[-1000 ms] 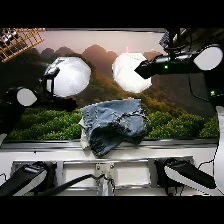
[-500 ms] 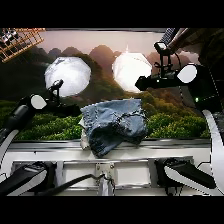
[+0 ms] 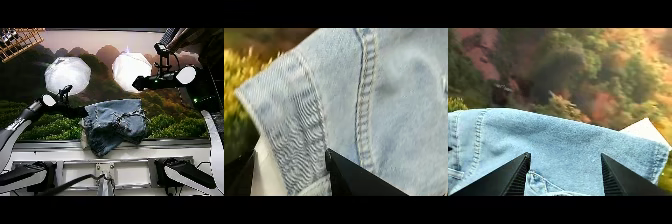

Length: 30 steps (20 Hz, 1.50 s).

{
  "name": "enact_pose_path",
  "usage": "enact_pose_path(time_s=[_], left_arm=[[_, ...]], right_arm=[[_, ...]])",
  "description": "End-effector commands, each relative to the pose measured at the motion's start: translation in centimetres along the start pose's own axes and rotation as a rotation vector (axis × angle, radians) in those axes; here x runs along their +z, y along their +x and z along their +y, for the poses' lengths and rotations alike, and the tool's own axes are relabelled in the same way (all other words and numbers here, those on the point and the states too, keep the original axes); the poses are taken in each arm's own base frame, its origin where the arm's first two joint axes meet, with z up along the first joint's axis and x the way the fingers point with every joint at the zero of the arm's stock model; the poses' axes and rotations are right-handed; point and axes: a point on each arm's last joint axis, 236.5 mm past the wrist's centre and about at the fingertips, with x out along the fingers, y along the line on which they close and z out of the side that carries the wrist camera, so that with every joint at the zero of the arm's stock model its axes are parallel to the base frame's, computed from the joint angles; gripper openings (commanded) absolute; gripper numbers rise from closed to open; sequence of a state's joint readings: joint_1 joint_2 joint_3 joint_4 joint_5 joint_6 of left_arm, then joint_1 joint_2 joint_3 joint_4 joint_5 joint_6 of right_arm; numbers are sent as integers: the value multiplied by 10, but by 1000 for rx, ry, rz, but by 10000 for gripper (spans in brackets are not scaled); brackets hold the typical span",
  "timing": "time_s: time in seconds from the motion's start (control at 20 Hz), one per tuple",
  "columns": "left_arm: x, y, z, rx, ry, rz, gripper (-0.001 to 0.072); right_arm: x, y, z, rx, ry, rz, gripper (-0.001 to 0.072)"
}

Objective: Fold the clothes and pants, and hang the long-sleeved shirts on hangers.

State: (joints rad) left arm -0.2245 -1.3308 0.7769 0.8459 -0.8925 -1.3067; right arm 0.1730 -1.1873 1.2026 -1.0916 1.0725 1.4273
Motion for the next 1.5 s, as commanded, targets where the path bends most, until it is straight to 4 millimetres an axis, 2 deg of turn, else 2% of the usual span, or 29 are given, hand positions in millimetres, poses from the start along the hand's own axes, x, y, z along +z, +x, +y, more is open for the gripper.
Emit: enact_pose_path(time_s=[0.0,0.1,0.15,0.2,0.3,0.35,0.45,0.6,0.75,0.9,0.95,1.2,1.35,1.45], left_arm=[[23,9,-27,-141,11,-88,325],[34,8,-47,-234,21,-131,167],[36,6,-51,-252,25,-143,63],[37,4,-55,-267,29,-147,15],[37,-1,-57,-274,34,-151,15],[38,-4,-57,-277,35,-156,15],[39,-5,-58,-279,38,-160,15],[36,-6,-60,-287,40,-148,15],[34,-6,-62,-292,42,-140,16],[32,-6,-63,-297,42,-134,16],[32,-6,-63,-297,43,-133,15],[32,-6,-63,-299,43,-131,16],[31,-6,-64,-301,44,-127,16],[31,-6,-63,-301,44,-128,16]], right_arm=[[9,-1,-3,-2,80,-40,505],[16,-5,-20,-38,136,-69,505],[16,-9,-36,-75,172,-71,504],[13,-12,-54,-115,214,-68,502],[-2,-19,-106,-220,331,-58,493],[-16,-21,-129,-244,431,-40,493],[-52,-18,-146,-224,553,40,493],[-96,-6,-161,-231,589,137,493],[-117,17,-152,-150,583,230,493],[-117,37,-142,-62,610,258,489],[-119,41,-143,-64,609,267,464],[-125,69,-132,-56,548,308,460],[-132,87,-122,-51,519,343,423],[-138,96,-116,-48,506,368,423]])
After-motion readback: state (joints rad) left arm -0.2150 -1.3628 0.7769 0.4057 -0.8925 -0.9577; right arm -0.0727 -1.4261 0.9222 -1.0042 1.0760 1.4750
